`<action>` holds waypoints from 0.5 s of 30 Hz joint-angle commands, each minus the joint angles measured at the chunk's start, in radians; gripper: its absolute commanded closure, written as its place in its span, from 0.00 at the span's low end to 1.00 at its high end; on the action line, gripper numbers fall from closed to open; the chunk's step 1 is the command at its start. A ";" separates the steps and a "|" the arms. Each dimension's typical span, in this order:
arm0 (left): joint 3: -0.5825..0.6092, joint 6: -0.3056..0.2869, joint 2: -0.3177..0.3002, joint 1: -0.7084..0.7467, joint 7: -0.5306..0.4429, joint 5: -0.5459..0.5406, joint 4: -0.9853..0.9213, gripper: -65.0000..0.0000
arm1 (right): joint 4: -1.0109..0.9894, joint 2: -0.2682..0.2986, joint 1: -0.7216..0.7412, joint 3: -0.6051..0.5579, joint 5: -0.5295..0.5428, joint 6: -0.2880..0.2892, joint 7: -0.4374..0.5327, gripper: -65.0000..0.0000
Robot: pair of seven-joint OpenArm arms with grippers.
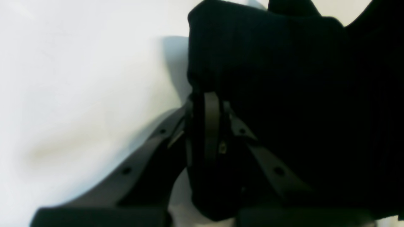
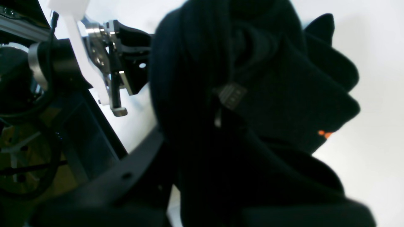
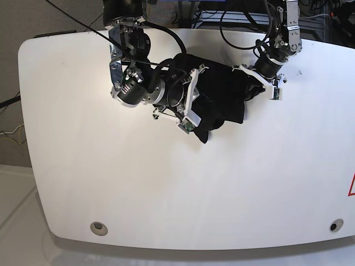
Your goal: Fold the T-shirt properly
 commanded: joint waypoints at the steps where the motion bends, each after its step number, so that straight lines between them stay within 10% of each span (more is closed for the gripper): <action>1: 0.004 -0.003 0.000 0.009 0.050 0.028 0.003 0.99 | 0.017 -0.010 0.013 -0.002 0.020 0.001 0.027 1.00; 9: 0.026 -0.003 0.000 0.009 0.050 0.028 0.002 0.99 | 0.015 -0.010 0.019 -0.007 0.023 0.001 0.027 0.97; 15: 0.032 -0.003 0.000 0.009 0.050 0.028 0.002 0.99 | 0.015 -0.010 0.022 -0.062 0.022 0.003 0.027 0.62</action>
